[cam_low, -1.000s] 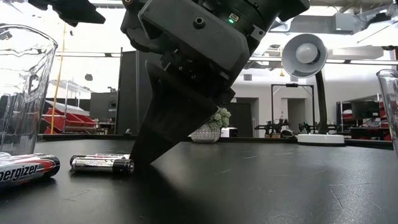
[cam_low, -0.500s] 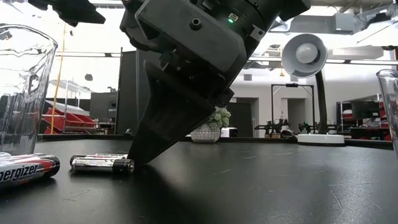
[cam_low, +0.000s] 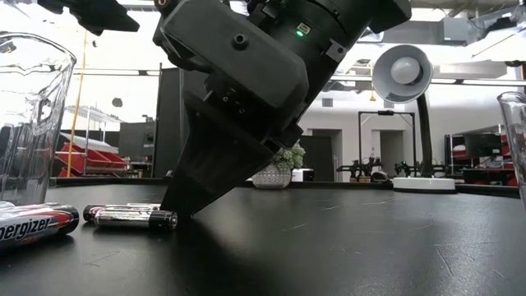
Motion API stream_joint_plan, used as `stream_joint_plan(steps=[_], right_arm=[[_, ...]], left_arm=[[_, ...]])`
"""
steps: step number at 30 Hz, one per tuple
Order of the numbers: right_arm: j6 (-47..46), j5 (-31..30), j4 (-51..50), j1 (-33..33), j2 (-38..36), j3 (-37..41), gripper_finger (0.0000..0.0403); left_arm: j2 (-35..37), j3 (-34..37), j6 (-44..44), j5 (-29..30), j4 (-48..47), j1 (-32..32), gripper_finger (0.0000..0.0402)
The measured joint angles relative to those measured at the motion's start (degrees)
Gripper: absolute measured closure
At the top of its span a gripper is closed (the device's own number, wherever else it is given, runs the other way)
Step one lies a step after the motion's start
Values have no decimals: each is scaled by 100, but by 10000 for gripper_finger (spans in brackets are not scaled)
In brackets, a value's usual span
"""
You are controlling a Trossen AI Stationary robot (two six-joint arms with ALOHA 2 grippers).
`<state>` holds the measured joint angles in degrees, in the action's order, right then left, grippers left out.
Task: Sort batteries
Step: Put the silver battery into the left transparent bin
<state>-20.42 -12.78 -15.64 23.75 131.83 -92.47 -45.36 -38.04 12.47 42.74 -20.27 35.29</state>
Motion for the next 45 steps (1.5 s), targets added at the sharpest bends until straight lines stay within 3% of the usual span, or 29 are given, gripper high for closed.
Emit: stream_joint_plan(steps=[12, 45], right_arm=[[37, 89, -26, -4, 13, 5, 369], [461, 97, -353, -24, 55, -457, 376]], left_arm=[[0, 0, 0, 0, 2, 0, 224], [0, 0, 22, 0, 2, 0, 224]])
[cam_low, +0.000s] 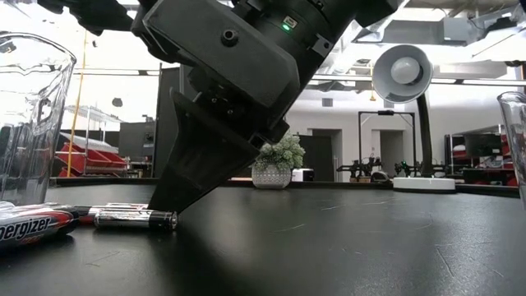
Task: Sort batteries
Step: Put the silver battery into the left transparent bin
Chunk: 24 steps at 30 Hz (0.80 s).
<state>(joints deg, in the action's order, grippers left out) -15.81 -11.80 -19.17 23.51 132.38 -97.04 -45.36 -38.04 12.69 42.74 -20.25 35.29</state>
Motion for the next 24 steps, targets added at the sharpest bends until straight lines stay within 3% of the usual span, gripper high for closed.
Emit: stream_joint_plan(steps=[24], right_arm=[[229, -181, -78, -4, -148, -17, 387]], left_arm=[[-2, 0, -17, 0, -2, -2, 224]])
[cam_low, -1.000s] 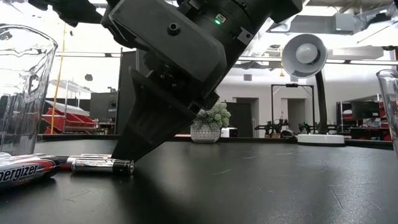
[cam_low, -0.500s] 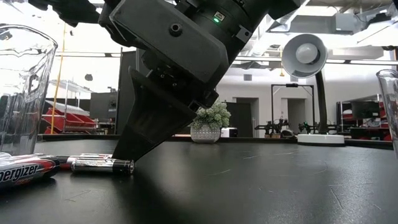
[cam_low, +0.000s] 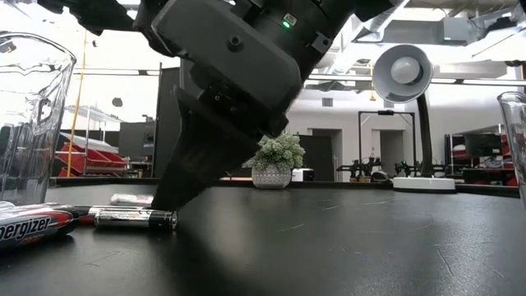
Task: Sort batteries
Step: Put the silver battery into the left transparent bin
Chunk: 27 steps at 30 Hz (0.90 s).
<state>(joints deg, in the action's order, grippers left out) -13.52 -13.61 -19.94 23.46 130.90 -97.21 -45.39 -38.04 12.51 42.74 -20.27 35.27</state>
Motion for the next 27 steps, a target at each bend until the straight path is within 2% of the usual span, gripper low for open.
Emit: stream_joint_plan(steps=[14, 27], right_arm=[[191, -243, -122, 0, -248, -43, 388], [725, -759, -1495, 14, -347, -1010, 388]], left_arm=[[0, 0, 2, 0, -11, 0, 224], [0, 0, 37, 0, -79, 0, 224]])
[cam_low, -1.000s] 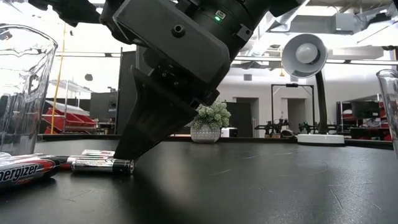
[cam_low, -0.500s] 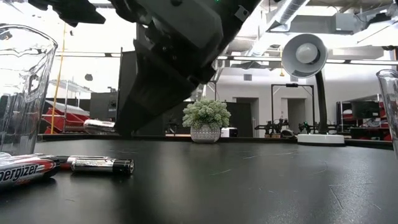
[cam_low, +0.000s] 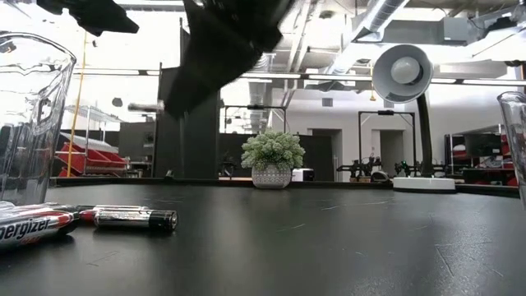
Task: Sort batteries
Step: Put the silver battery into the left transparent bin
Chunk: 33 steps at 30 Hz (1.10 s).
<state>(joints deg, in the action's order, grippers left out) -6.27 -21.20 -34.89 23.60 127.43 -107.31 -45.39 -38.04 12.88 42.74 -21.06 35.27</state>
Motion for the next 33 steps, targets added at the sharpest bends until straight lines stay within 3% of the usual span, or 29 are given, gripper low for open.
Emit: stream_joint_plan(steps=[9, 22, 33], right_arm=[[786, -458, -609, 78, -4, -833, 388], [2601, -1383, -660, 399, -4, -2093, 388], [3669, -2012, -377, 847, -4, -2356, 388]], left_arm=[[0, 0, 23, -2, -15, 0, 224], [0, 0, 46, -2, -9, 0, 224], [0, 0, 39, 0, -9, 0, 224]])
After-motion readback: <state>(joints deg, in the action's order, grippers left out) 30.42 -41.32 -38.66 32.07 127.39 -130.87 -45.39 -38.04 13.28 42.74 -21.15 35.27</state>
